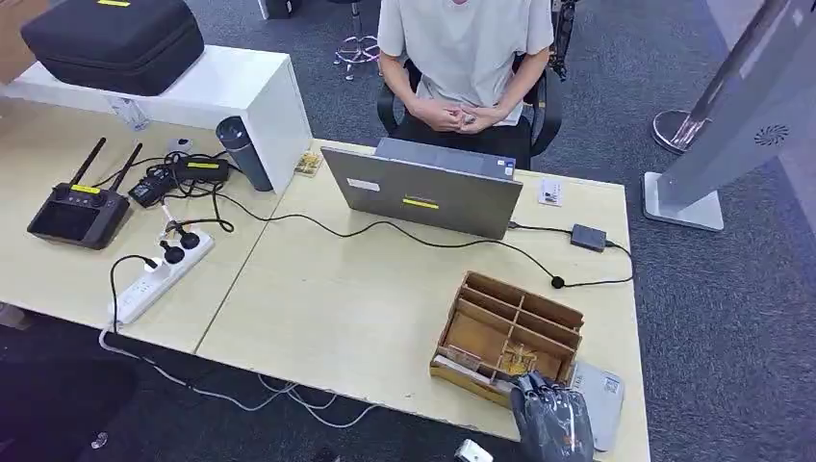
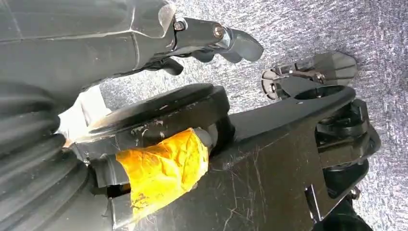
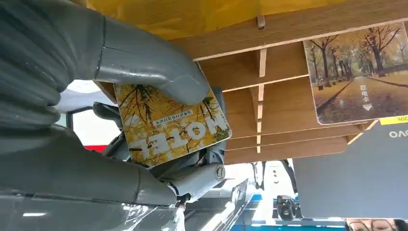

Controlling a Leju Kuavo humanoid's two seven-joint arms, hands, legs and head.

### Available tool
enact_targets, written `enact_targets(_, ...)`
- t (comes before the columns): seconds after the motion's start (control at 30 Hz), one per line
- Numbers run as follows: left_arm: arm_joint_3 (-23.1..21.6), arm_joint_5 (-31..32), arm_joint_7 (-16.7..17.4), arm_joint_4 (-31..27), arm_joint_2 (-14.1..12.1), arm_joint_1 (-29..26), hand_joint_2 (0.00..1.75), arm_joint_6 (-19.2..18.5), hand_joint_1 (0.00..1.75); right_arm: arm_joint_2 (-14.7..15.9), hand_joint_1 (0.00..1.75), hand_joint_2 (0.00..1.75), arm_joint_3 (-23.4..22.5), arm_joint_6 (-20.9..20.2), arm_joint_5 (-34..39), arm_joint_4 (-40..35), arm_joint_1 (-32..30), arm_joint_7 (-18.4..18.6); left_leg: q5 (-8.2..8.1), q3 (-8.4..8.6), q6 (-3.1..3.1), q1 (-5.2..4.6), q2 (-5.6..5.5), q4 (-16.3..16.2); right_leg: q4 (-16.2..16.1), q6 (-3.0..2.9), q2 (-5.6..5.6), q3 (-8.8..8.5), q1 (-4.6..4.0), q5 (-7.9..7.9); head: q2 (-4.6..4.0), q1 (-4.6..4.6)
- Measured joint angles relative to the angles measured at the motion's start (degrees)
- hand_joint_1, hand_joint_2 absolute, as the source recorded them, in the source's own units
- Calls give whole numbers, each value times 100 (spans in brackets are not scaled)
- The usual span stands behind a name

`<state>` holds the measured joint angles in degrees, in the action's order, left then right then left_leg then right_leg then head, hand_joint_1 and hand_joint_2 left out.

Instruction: Pass the card to the sensor for recognition and then transmit it.

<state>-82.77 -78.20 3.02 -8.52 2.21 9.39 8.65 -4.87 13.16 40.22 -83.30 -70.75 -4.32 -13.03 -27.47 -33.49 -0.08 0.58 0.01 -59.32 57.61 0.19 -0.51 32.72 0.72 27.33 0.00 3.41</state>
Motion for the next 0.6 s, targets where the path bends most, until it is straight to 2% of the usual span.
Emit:
enact_targets(0.17,-2,20,76,0,22,8,175,74,0,-20,175,175,-11,2,-22,4,74,30,0,-2,0,0,0,0,0,0,1,-1,0,-1,0,-2)
enact_targets(0.3,-42,57,188,0,24,40,175,33,0,-48,175,175,96,2,263,-44,502,-2,4,-2,-4,0,7,0,3,-6,7,2,0,-13,0,0)
enact_targets(0.43,-127,125,273,0,35,87,175,5,0,-48,175,175,374,-99,669,-61,1513,326,28,-5,-7,0,17,0,4,-7,17,11,0,-30,0,-2)
enact_targets(0.6,-160,160,308,0,94,144,175,-24,0,-48,175,175,774,-645,813,-100,2949,848,46,-9,-8,0,14,-1,5,-7,15,17,0,-48,0,0)
